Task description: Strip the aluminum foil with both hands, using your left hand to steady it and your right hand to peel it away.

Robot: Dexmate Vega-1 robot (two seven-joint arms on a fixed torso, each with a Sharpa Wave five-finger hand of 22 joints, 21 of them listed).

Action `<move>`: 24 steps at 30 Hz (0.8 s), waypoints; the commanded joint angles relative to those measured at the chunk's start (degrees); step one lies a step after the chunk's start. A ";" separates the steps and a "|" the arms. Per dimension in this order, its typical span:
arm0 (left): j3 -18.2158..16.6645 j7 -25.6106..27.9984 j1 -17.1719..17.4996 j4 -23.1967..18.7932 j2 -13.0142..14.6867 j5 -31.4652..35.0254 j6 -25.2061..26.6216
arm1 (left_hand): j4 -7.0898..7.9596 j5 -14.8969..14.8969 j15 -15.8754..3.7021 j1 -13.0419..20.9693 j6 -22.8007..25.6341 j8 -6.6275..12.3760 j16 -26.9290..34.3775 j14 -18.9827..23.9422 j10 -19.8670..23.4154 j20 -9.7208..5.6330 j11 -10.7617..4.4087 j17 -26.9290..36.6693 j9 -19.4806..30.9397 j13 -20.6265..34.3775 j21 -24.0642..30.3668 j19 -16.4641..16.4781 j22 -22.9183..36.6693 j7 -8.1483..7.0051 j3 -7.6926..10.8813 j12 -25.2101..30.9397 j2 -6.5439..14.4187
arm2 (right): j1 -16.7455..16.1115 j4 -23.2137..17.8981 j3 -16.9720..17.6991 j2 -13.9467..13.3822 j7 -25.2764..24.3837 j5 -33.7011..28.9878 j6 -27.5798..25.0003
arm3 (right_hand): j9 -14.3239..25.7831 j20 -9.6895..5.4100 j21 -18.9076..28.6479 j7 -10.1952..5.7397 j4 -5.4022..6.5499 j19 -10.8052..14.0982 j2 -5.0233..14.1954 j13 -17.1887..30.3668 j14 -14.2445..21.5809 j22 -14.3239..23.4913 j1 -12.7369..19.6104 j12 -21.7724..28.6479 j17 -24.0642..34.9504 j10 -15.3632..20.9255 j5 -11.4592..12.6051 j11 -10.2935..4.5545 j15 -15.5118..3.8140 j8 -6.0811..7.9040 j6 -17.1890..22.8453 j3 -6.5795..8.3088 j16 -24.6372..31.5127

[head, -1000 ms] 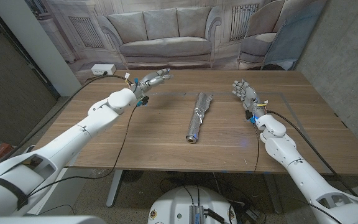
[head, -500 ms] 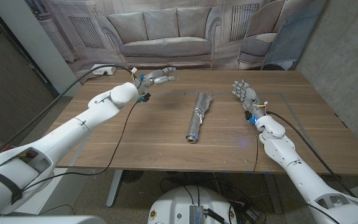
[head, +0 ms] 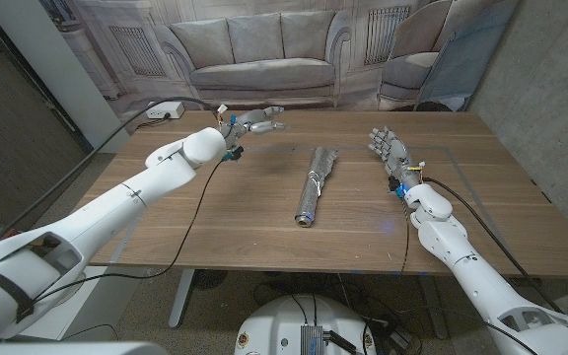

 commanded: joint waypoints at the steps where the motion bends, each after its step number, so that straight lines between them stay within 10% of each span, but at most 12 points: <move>1: 2.27 1.77 -0.08 -8.86 0.20 3.85 13.47 | 0.01 0.05 0.13 -0.20 -0.06 -0.35 0.34 0.52 0.69 0.42 -0.27 0.19 0.27 0.20 0.17 0.57 0.22 -0.27 -0.48 0.05 -0.38 | -0.01 0.48 0.10 0.14 0.29 0.18 0.46 | 0.34 -5.18 0.31 -0.02 -0.24 0.13 0.14 0.20 0.46 0.07 -0.40 0.49 0.06 0.53 -0.23 0.02 -0.66 0.39 0.76 0.13 0.11; 11: 5.84 1.30 -2.28 -14.00 -0.91 5.95 26.19 | 0.47 0.17 -1.04 -1.44 2.62 0.50 1.81 4.50 3.27 1.84 -0.52 0.59 0.41 0.34 0.81 3.32 0.29 -0.12 -2.19 0.82 -1.98 | -0.02 1.11 0.05 0.37 0.62 0.41 0.83 | 0.34 -5.20 0.25 -0.01 -0.36 0.14 0.17 0.20 0.50 0.07 -0.46 0.45 0.05 0.53 -0.23 -0.01 -0.66 0.37 0.81 0.16 0.06; 24: 17.62 -8.80 -14.76 -15.11 -3.02 7.80 43.52 | 0.78 0.67 -0.50 -2.49 9.31 2.23 4.65 12.75 10.38 3.58 0.93 1.70 0.77 0.83 2.29 9.76 0.17 2.62 -4.63 2.73 -4.47 | -0.43 1.45 0.34 0.50 1.21 0.90 1.55 | 0.34 -5.19 0.19 -0.02 -0.48 0.19 0.19 0.20 0.72 0.06 -0.54 0.48 0.04 0.72 -0.23 -0.06 -0.58 0.36 0.90 0.20 0.07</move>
